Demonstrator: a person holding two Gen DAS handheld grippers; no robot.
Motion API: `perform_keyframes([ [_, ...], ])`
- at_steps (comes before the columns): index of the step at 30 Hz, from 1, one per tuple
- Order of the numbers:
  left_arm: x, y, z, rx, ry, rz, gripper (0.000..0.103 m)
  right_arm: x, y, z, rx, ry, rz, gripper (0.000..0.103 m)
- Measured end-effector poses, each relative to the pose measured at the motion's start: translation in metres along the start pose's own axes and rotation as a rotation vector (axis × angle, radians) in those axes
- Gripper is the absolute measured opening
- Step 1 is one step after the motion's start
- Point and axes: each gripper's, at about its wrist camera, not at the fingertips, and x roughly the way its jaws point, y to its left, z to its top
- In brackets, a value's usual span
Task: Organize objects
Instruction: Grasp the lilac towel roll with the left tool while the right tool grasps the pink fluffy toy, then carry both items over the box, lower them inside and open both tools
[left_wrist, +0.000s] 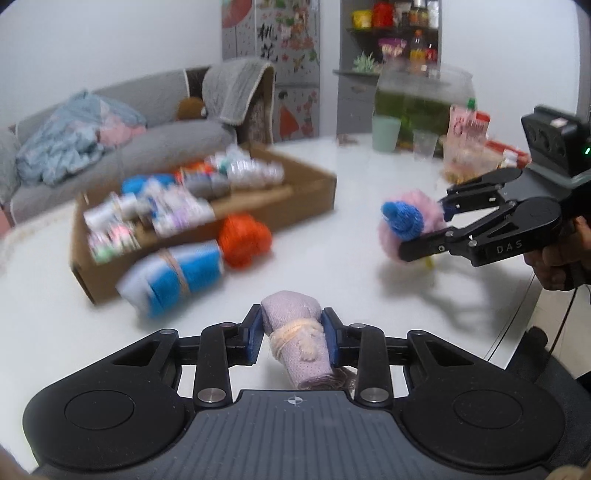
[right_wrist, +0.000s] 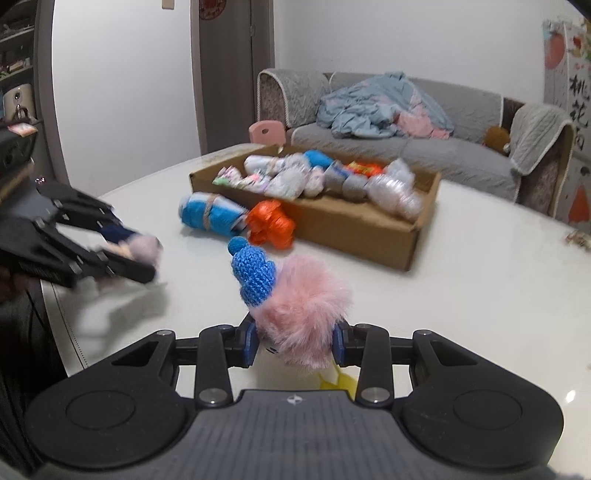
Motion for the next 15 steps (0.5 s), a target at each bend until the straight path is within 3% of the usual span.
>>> perform_keyframes([
  [7, -0.031, 0.013, 0.05, 0.038, -0.1, 0.066, 0.04, -0.038, -0.017, 0.036, -0.07, -0.09, -0.053, 0.034],
  [15, -0.022, 0.017, 0.117, 0.072, -0.185, 0.095, 0.04, -0.049, -0.026, 0.094, -0.178, -0.188, -0.113, 0.034],
])
